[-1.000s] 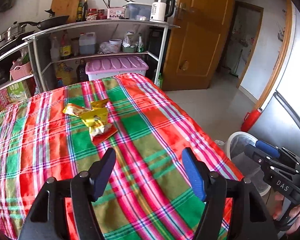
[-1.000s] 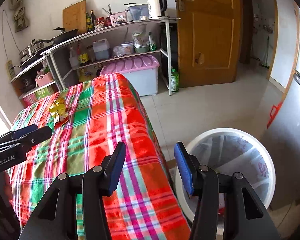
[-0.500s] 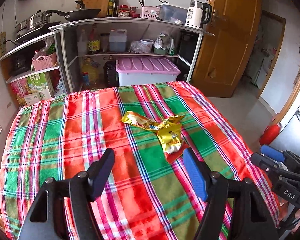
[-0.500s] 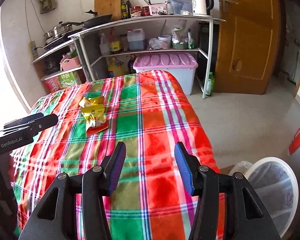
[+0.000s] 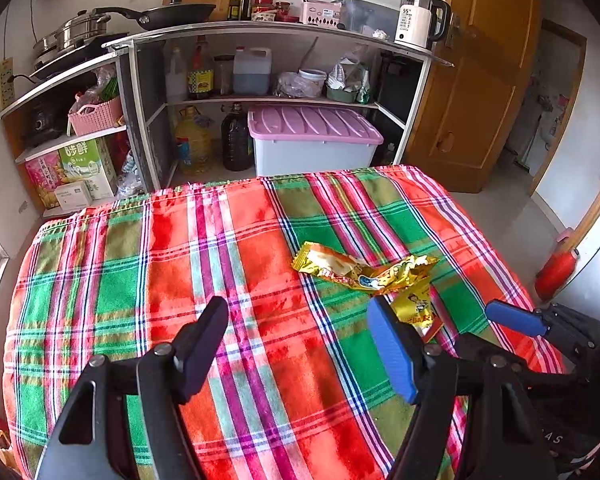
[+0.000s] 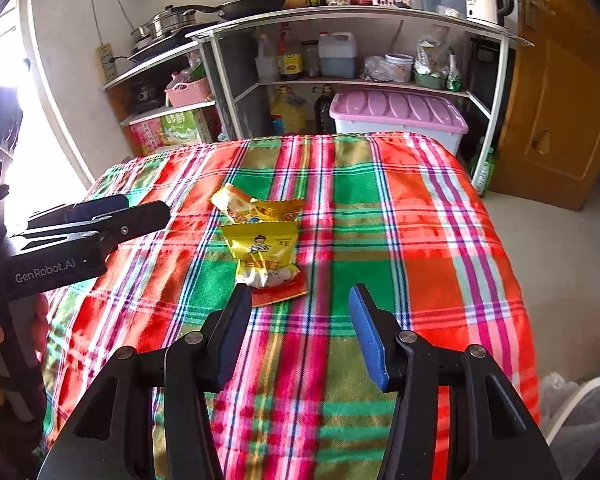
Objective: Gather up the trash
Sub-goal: 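Move both tools back over the table toward the remaining gold wrappers, then grasp the gold wrapper with the left tool while the right tool grasps the yellow snack bag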
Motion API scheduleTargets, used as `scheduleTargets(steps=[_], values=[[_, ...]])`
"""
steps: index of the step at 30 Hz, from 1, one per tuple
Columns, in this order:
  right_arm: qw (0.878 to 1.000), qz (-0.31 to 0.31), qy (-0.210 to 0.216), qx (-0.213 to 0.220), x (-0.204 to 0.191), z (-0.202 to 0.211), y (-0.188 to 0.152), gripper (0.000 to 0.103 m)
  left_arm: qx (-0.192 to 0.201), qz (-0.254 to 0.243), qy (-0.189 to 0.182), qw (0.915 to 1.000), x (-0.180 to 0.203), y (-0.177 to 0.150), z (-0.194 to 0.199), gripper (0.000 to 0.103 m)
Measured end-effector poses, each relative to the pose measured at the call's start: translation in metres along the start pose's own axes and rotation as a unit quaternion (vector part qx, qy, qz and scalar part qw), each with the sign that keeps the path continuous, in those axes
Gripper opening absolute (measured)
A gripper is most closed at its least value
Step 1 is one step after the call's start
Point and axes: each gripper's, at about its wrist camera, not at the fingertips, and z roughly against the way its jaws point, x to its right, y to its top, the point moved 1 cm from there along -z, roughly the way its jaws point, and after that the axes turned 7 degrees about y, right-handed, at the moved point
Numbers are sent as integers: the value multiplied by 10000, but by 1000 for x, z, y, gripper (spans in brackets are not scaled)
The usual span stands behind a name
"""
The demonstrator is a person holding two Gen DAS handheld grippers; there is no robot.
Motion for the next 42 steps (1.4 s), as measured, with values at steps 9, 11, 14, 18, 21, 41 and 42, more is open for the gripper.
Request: scheduleTargets(steps=[9, 11, 14, 18, 21, 41, 42], values=[[9992, 74, 242, -299, -5, -43, 13, 52, -91, 52, -27, 9999, -7, 8, -20, 75], [9990, 83, 211, -389, -4, -52, 15, 52, -110, 24, -57, 9999, -6, 8, -24, 75], [9988, 108, 127, -458, -3, -58, 15, 52, -127, 37, -124, 9998, -6, 8, -28, 75], [9987, 171, 57, -471, -3, -58, 15, 52, -174, 29, -177, 9997, -3, 10, -32, 75], [9990, 132, -10, -431, -1, -56, 13, 42, -208, 0, -186, 9996, 0, 11, -36, 75], [9992, -111, -162, -336, 17, -43, 10, 33, -395, -281, -129, 9987, 25, 13, -71, 76], [9992, -116, -160, -339, 17, -43, 10, 33, -393, -305, -121, 9987, 26, 13, -72, 76]])
